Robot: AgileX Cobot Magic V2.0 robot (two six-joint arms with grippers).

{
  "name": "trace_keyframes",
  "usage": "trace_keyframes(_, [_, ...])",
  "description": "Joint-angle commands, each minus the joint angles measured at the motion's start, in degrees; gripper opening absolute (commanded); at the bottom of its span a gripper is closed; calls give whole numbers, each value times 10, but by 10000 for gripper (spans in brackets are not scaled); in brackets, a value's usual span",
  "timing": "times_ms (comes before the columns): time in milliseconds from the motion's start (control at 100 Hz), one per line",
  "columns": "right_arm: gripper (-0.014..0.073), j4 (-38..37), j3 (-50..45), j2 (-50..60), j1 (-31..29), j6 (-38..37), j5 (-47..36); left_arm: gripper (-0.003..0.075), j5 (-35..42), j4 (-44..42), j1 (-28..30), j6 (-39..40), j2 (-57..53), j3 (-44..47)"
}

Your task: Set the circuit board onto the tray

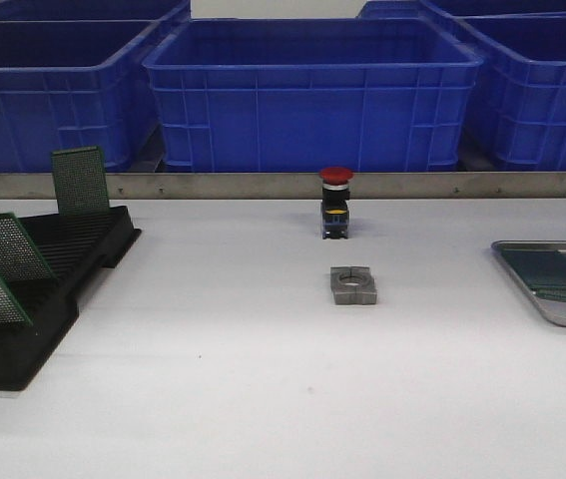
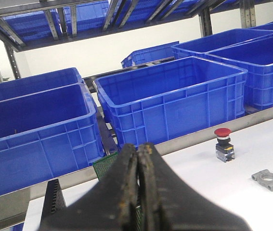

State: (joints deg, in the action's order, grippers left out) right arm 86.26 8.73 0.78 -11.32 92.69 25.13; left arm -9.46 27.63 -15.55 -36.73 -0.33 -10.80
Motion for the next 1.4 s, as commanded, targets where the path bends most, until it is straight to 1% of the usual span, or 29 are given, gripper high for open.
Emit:
trace_keyframes(0, [-61, 26, 14, 9, -2, 5, -7, -20, 40, 9, 0, 6, -11, -15])
trace_keyframes(350, [-61, 26, 14, 9, -2, 5, -7, -20, 40, 9, 0, 6, -11, -12])
trace_keyframes(400, [-61, 26, 14, 9, -2, 5, -7, -20, 56, -3, 2, 9, -11, -6])
trace_keyframes(450, [-61, 26, 14, 9, -2, 5, -6, -20, 84, -47, 9, 49, -11, 3])
trace_keyframes(500, [-61, 26, 14, 9, -2, 5, -6, -20, 90, -110, 25, 130, -11, 12])
trace_keyframes(550, [-61, 26, 14, 9, -2, 5, -6, -20, 86, -168, 43, 238, -11, 22])
trace_keyframes(600, [-61, 26, 14, 9, -2, 5, -6, -20, 85, -219, 63, 315, -11, 36])
trace_keyframes(640, [-61, 26, 14, 9, -2, 5, -5, -20, 82, -257, 82, 349, -11, 48])
trace_keyframes(690, [-61, 26, 14, 9, -2, 5, -5, -20, 73, -272, 106, 380, -11, 63])
trace_keyframes(780, [-61, 26, 14, 9, -2, 5, -4, -20, 70, -276, 141, 399, -14, 96])
trace_keyframes(860, [-61, 26, 14, 9, -2, 5, -4, -20, 95, -276, 156, 412, -17, 139])
trace_keyframes(900, [-61, 26, 14, 9, -2, 5, -4, -20, 40, -276, 156, 410, -17, 135])
trace_keyframes(980, [-61, 26, 14, 9, -2, 5, -2, -20, 20, -276, 153, 409, -17, 136])
trace_keyframes(1110, [-61, 26, 14, 9, -2, 5, -2, -20, 21, -276, 153, 393, -17, 136])
trace_keyframes(1390, [-61, 26, 14, 9, -2, 5, -2, -20, 23, -276, 153, 393, -17, 135])
